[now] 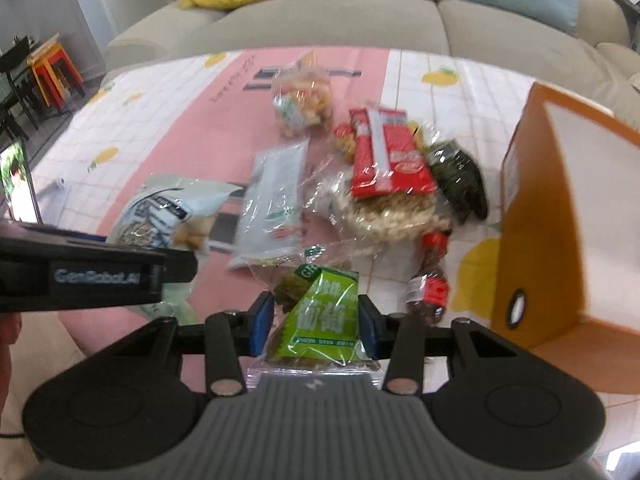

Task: Organize snacks
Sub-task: 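Lift the chip bag and green pack and carry both over the orange box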

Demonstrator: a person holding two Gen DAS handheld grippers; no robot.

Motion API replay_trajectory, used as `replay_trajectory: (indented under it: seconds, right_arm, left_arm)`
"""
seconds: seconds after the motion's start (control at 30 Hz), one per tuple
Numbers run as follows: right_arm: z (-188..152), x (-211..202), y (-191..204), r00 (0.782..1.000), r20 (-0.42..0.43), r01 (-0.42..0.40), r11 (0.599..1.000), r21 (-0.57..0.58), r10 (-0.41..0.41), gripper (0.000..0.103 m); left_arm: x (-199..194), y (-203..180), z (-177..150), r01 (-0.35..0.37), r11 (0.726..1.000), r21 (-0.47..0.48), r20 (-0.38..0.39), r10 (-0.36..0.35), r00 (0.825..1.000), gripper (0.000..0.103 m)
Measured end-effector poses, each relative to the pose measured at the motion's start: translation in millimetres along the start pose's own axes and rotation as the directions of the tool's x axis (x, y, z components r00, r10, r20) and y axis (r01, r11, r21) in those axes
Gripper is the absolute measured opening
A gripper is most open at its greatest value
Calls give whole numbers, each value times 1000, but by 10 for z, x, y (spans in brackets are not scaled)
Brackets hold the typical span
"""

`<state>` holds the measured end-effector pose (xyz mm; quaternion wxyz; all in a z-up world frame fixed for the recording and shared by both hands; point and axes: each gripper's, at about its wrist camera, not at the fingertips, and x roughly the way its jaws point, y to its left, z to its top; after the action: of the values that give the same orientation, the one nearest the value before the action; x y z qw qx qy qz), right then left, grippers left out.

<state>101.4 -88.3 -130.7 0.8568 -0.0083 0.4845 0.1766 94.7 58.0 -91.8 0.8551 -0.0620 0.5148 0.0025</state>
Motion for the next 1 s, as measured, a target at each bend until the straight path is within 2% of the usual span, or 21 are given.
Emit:
replay_trajectory:
  seconds: [0.13,0.3,0.43,0.63,0.83,1.0]
  right_arm:
    - [64,-231,-140,999,28,-29,998,59,27,43]
    - [113,-609,-267,996,78,-49,997,63,44,43]
    - [185,-885,-502,994,91,-77,991,110,68,43]
    - [327,-1332,-1018,993,108,-59,983,172,40,43]
    - [468,-1609,-1506,991,121,36,979,201,-61,43]
    - [489,-1522,-1890,987,59,133,970,206,-148,43]
  left_arm:
    - [-259,-92,38,11,1000,9,54,-12,998,54]
    - [-600,-238,133,92,996,4,105,-92,990,54]
    - [-824,-492,237,166,985,43,125,-170,977,54]
    - [-991,-1077,511,235,961,147,129,-254,959,54]
    - [-890,-1726,745,308,915,259,61,-334,941,54]
    - [-606,-2181,831,365,862,351,-53,-371,927,54]
